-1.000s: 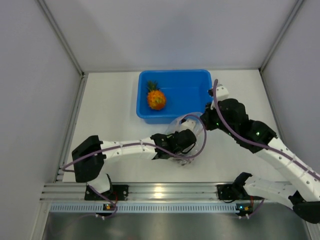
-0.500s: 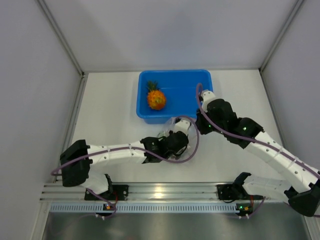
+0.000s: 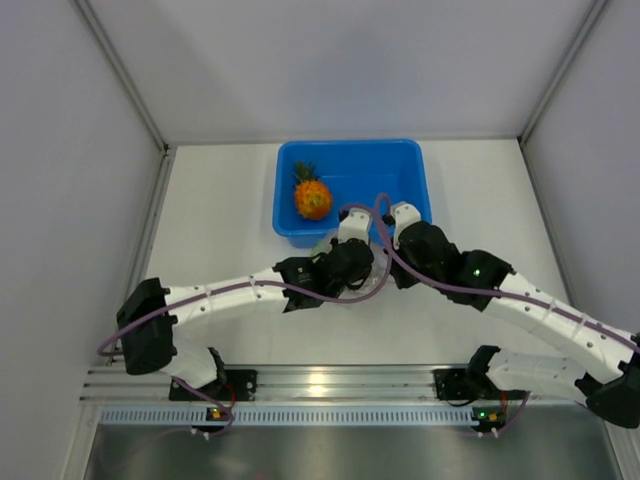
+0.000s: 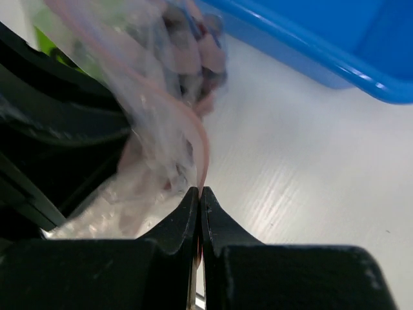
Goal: Open the zip-top bag and remove the fake food
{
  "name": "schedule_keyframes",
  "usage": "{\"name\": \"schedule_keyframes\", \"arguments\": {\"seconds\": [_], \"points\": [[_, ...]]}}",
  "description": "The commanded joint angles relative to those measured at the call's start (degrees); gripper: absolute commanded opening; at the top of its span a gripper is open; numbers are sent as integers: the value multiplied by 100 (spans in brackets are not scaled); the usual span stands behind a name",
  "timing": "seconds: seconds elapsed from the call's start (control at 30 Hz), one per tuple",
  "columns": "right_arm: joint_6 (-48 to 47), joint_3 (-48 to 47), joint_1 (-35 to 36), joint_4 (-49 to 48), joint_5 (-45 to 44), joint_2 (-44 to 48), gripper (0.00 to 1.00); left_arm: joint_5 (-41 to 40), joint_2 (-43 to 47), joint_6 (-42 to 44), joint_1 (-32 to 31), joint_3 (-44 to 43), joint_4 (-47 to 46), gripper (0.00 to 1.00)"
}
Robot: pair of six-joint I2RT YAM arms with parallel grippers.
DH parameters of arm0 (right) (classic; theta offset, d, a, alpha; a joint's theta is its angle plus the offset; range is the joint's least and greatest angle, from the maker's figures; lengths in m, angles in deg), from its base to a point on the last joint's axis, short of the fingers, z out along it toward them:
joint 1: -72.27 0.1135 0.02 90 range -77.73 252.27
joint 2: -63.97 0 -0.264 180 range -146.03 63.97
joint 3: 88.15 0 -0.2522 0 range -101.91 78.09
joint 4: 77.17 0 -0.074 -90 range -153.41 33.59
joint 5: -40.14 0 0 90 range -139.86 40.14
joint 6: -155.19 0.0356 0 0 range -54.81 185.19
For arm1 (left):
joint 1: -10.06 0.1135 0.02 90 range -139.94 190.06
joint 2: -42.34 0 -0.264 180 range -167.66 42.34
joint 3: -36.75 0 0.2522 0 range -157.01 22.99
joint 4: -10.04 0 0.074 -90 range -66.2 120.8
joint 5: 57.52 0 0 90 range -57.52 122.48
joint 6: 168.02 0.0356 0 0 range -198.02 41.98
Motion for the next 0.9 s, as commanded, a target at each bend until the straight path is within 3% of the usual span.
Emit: {"name": "schedule_keyframes", "arguments": {"seconds": [0.0,0.2,0.37,0.47,0.57,0.63,0.67,0.77,0.87], "points": [[135,100,77,308,-1051,169,0,-35,165,-108,330,-242,-354,0],[285,-364,59,765,-2625,363,0,552,253,-46,436,12,-345,1],[92,-848,-29,836,-2910,345,0,1529,156,42,410,425,-660,8],[-285,-928,-20,511,-2314,468,0,1890,130,7,366,847,-1029,14],[-401,-691,-29,-7,-789,635,0,2057,51,-55,339,1050,-1223,25],[-340,-471,-29,-305,-311,723,0,2127,-46,-55,322,1068,-1268,30],[-235,-410,-29,-377,109,749,0,2162,-89,-46,304,1050,-1294,39],[-6,-172,-29,-641,674,758,0,2172,-300,-29,225,954,-1285,50],[144,-58,-20,-694,694,837,0,2119,-538,-55,146,910,-1285,50]]}}
